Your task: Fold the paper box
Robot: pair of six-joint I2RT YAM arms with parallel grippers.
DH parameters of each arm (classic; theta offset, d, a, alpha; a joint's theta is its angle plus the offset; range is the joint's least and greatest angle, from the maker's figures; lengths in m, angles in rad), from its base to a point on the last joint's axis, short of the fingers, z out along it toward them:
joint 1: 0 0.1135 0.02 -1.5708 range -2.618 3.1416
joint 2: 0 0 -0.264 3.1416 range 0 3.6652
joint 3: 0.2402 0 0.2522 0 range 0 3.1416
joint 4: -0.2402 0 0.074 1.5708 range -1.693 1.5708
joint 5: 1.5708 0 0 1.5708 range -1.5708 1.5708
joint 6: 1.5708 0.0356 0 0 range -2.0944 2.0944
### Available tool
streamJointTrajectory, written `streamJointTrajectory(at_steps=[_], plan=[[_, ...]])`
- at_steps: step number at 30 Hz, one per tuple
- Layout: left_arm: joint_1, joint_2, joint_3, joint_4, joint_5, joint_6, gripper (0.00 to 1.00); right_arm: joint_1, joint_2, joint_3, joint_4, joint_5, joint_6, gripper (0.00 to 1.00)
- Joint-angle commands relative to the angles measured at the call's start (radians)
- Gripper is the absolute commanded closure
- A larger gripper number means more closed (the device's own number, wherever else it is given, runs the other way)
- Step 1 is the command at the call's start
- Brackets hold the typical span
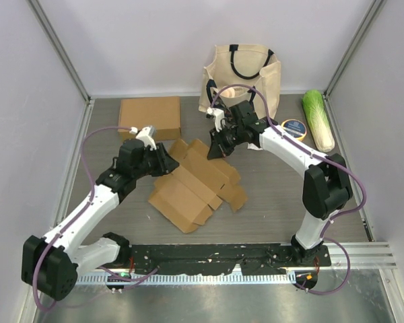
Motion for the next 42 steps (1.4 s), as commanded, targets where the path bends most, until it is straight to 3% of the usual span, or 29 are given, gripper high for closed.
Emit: streamJointTrajectory(at_steps=[1, 4, 5, 7, 11, 13, 18, 22, 30, 36, 42], plan=[[0.004, -0.01, -0.072, -0.073, -0.297, -0.032, 0.75, -0.001, -0.062, 0.015, 0.012, 0.0, 0.016, 0.99], [0.004, 0.031, -0.051, -0.13, -0.414, -0.073, 0.84, -0.001, -0.068, 0.025, -0.009, 0.021, 0.01, 0.99], [0.006, 0.043, -0.043, -0.143, -0.498, -0.092, 0.83, -0.001, -0.076, 0.023, -0.017, 0.026, 0.008, 0.99], [0.045, 0.066, -0.04, -0.152, -0.515, -0.164, 0.83, -0.001, -0.087, 0.017, -0.018, 0.03, 0.006, 0.99], [0.147, 0.099, -0.071, -0.035, -0.297, -0.26, 0.85, -0.001, -0.107, -0.004, -0.02, 0.006, 0.0, 0.99], [0.199, 0.14, -0.063, 0.048, -0.174, -0.274, 0.8, -0.001, -0.113, -0.008, -0.023, -0.002, -0.003, 0.99], [0.274, 0.375, 0.0, 0.238, 0.228, -0.316, 0.77, -0.003, -0.117, -0.006, -0.025, -0.013, -0.013, 0.99], [0.274, 0.462, 0.063, 0.263, 0.334, -0.296, 0.82, -0.003, -0.11, -0.001, -0.012, -0.022, -0.003, 0.99], [0.248, 0.349, -0.068, 0.358, 0.336, -0.327, 0.95, -0.001, -0.082, 0.009, -0.002, 0.004, 0.008, 0.99], [0.158, 0.323, -0.089, 0.312, 0.238, -0.328, 0.95, 0.002, -0.068, 0.014, 0.02, -0.005, 0.034, 0.99], [0.122, 0.384, -0.118, 0.392, 0.202, -0.37, 0.95, 0.049, -0.056, 0.035, 0.021, 0.154, 0.034, 0.99]])
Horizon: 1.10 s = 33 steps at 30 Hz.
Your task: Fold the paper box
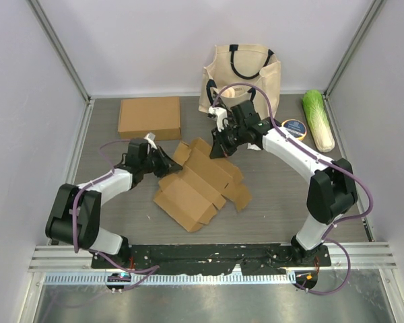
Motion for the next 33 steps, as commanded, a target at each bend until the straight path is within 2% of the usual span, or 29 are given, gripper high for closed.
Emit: streamJointTrajectory(at_steps=[1, 2, 6, 11, 15, 18, 22, 25, 29, 33], plan=[[-0.022, 0.025, -0.023, 0.097, -0.005, -0.036, 0.94, 0.051, 0.005, 0.051, 0.042, 0.151, 0.0, 0.99], [-0.022, -0.001, -0.036, 0.108, -0.013, -0.036, 0.88, 0.059, 0.005, 0.054, 0.034, 0.237, -0.014, 0.99], [-0.022, -0.124, -0.058, 0.035, -0.083, 0.041, 0.71, 0.082, -0.007, 0.064, -0.004, 0.394, -0.107, 0.99], [-0.023, -0.372, -0.099, -0.07, -0.2, 0.125, 0.55, 0.085, -0.025, 0.06, -0.016, 0.402, -0.192, 0.99], [-0.031, -0.373, -0.02, -0.071, -0.09, 0.188, 0.51, 0.117, -0.015, 0.06, -0.025, 0.416, -0.271, 0.99], [-0.054, -0.345, 0.052, -0.07, -0.085, 0.223, 0.44, 0.151, 0.004, 0.071, -0.033, 0.446, -0.314, 0.99], [-0.095, -0.287, 0.132, -0.03, -0.106, 0.248, 0.41, 0.174, 0.021, 0.072, -0.03, 0.451, -0.339, 0.99], [-0.157, -0.245, 0.158, -0.01, -0.149, 0.347, 0.42, 0.174, 0.024, 0.069, -0.033, 0.42, -0.345, 0.99], [-0.211, -0.221, 0.161, -0.027, -0.247, 0.438, 0.54, 0.174, 0.027, 0.072, -0.036, 0.396, -0.353, 0.99], [-0.215, -0.196, 0.152, -0.022, -0.293, 0.46, 0.57, 0.174, 0.025, 0.077, -0.045, 0.379, -0.363, 0.99]])
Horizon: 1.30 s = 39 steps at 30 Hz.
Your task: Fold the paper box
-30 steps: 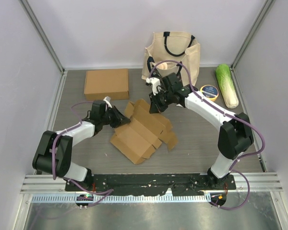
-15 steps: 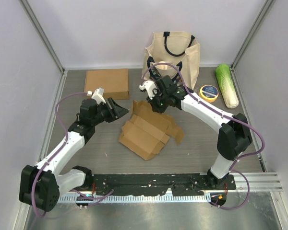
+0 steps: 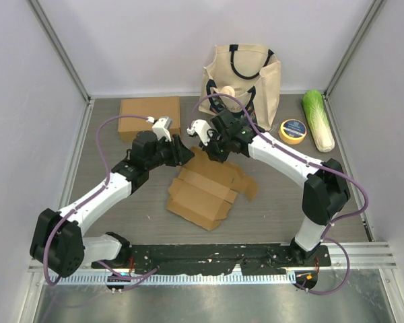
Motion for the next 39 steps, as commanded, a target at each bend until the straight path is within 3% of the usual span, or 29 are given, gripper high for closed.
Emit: streamJointTrajectory(at_steps=[1, 9, 13, 15, 20, 30, 33, 34, 35, 37, 39], plan=[[0.0, 0.022, 0.03, 0.028, -0.093, 0.085, 0.58, -0.001, -0.004, 0.045, 0.0, -0.034, -0.033, 0.99], [-0.001, -0.011, 0.065, -0.04, -0.165, 0.058, 0.6, -0.001, 0.009, 0.055, -0.018, -0.037, -0.047, 0.99], [-0.001, -0.067, 0.022, -0.004, -0.208, 0.062, 0.41, -0.001, 0.012, 0.059, -0.026, -0.05, -0.047, 0.99], [-0.001, -0.05, 0.033, -0.007, -0.184, 0.073, 0.39, -0.001, 0.015, 0.059, -0.024, -0.053, -0.047, 0.99], [-0.003, 0.071, 0.123, -0.071, -0.081, 0.107, 0.52, -0.004, 0.013, 0.065, -0.024, -0.071, -0.047, 0.99], [-0.015, 0.105, 0.11, -0.05, -0.093, 0.133, 0.67, -0.013, -0.005, 0.075, -0.024, -0.105, -0.05, 0.99], [-0.027, 0.116, 0.108, -0.05, -0.118, 0.147, 0.79, -0.015, -0.004, 0.079, -0.023, -0.112, -0.045, 0.99], [-0.032, 0.122, 0.111, -0.05, -0.131, 0.151, 0.91, -0.015, -0.004, 0.081, -0.021, -0.111, -0.033, 0.99], [-0.038, 0.123, 0.114, -0.056, -0.141, 0.157, 0.95, -0.016, -0.005, 0.081, -0.015, -0.103, -0.022, 0.99], [-0.058, 0.123, 0.113, -0.065, -0.18, 0.171, 1.0, -0.018, -0.008, 0.072, 0.002, -0.05, 0.01, 0.81], [-0.079, 0.108, 0.078, -0.024, -0.242, 0.174, 1.0, -0.026, -0.01, 0.075, 0.02, 0.016, 0.115, 0.58]])
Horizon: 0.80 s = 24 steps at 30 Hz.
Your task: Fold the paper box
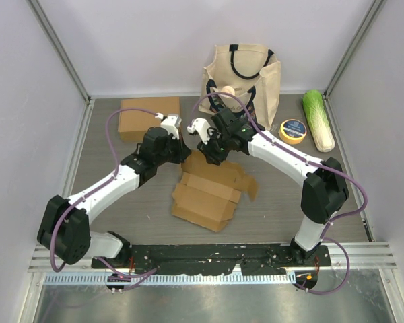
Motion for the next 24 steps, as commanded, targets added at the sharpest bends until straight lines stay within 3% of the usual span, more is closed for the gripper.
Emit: streamJointTrajectory(at_steps=[1, 6, 8, 12, 15, 16, 24], plan=[[-0.039, -0.03, -0.033, 0.067, -0.114, 0.039, 1.0, -0.016, -0.027, 0.05, 0.057, 0.169, 0.171, 0.53], [-0.08, -0.092, -0.128, 0.197, -0.279, 0.024, 1.0, -0.029, -0.082, 0.123, -0.067, 0.468, 0.518, 0.34], [-0.097, -0.107, -0.147, 0.222, -0.318, 0.013, 1.0, -0.033, -0.114, 0.148, -0.132, 0.547, 0.632, 0.34], [-0.12, -0.133, -0.19, 0.285, -0.391, -0.001, 1.0, -0.007, -0.228, 0.043, -0.063, 0.461, 0.993, 0.34], [-0.14, -0.15, -0.213, 0.317, -0.414, 0.007, 1.0, 0.031, -0.335, -0.149, 0.153, 0.409, 1.194, 0.33], [-0.143, -0.15, -0.217, 0.323, -0.422, 0.01, 1.0, 0.033, -0.358, -0.185, 0.205, 0.422, 1.352, 0.31], [-0.197, -0.145, -0.21, 0.314, -0.463, 0.091, 1.0, -0.003, -0.305, -0.338, 0.409, 0.345, 1.851, 0.31]])
